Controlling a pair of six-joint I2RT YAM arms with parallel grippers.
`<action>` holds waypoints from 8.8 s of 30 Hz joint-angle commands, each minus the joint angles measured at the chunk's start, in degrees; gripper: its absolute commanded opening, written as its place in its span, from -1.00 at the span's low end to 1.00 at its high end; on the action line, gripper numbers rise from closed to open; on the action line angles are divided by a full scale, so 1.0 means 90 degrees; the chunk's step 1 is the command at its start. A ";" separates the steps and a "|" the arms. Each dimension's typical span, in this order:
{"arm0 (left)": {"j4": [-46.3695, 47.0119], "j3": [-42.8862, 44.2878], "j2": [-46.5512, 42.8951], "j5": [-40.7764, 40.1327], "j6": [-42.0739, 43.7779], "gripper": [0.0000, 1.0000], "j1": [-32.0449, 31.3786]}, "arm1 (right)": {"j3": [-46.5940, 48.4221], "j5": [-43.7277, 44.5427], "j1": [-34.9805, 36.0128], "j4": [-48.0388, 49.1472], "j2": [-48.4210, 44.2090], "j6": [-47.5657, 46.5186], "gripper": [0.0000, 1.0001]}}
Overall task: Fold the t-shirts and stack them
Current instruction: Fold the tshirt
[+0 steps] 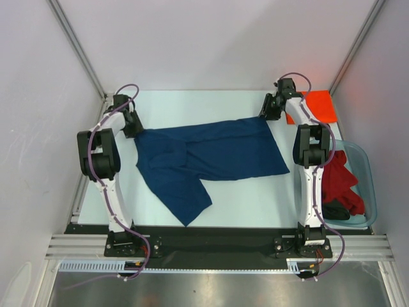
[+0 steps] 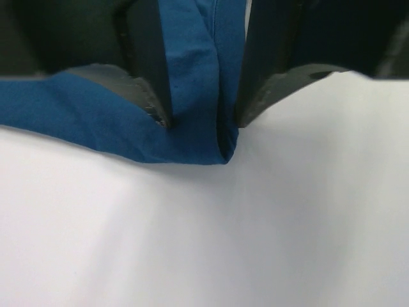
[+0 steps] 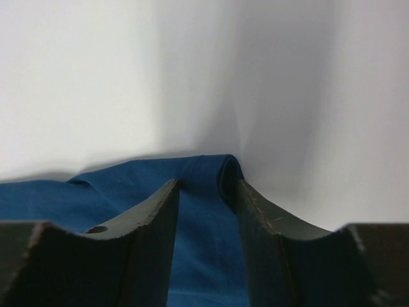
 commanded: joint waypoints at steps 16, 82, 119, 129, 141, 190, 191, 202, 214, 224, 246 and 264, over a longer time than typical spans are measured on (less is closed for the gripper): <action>0.0024 0.0487 0.0398 -0.0350 -0.0139 -0.99 0.0059 | 0.0878 0.1037 -0.0300 0.0978 0.0431 0.0259 -1.00; 0.0346 -0.2589 -0.2825 0.0919 -0.0852 0.07 -0.0781 | -0.1915 -0.1902 0.3899 0.1408 -0.0603 0.2642 -0.09; -0.0073 -0.1622 -0.1018 0.0431 -0.0861 0.04 -0.0517 | -0.1211 -0.2439 0.3685 0.0256 -0.0759 0.2642 -0.95; -0.0230 -0.1612 -0.1038 0.0128 -0.0656 0.04 -0.0507 | -0.1289 -0.2420 0.3499 -0.0446 -0.0827 0.2047 -0.91; -0.0386 -0.2061 -0.2255 0.0255 -0.0832 0.41 -0.0634 | -0.1543 -0.2371 0.3402 -0.0691 -0.1091 0.1442 -0.21; 0.1129 -0.4484 -0.3596 0.1700 -0.0606 -0.17 -0.1611 | -0.4336 -0.1931 0.2415 -0.0184 -0.3542 0.1090 -0.01; 0.0925 -0.4435 -0.3616 0.1739 -0.0656 -0.21 -0.1611 | -0.4326 -0.1941 0.2415 -0.0203 -0.3542 0.1090 -0.01; -0.0083 -0.3966 -0.3440 0.2257 -0.1525 -0.70 -0.1523 | -0.4160 -0.2048 0.2249 -0.0350 -0.3425 0.0933 -0.02; -0.0991 -0.3138 -0.3625 0.0140 -0.1116 0.18 -0.1504 | -0.4199 -0.2117 0.2200 -0.0457 -0.3346 0.0807 -0.02; -0.0434 -0.0521 -0.1734 -0.0067 -0.1202 -0.01 -0.0811 | -0.3839 -0.1658 0.1732 -0.0691 -0.3270 0.0679 -0.02; 0.0004 0.0001 -0.0051 -0.0106 -0.1545 -0.26 -0.0068 | 0.0097 -0.0915 0.0540 0.1230 -0.0233 0.1792 -0.50; -0.0132 0.0018 0.0095 -0.0067 -0.1379 -0.16 -0.0058 | 0.0624 -0.0017 -0.0299 0.1301 0.1037 0.2389 -0.72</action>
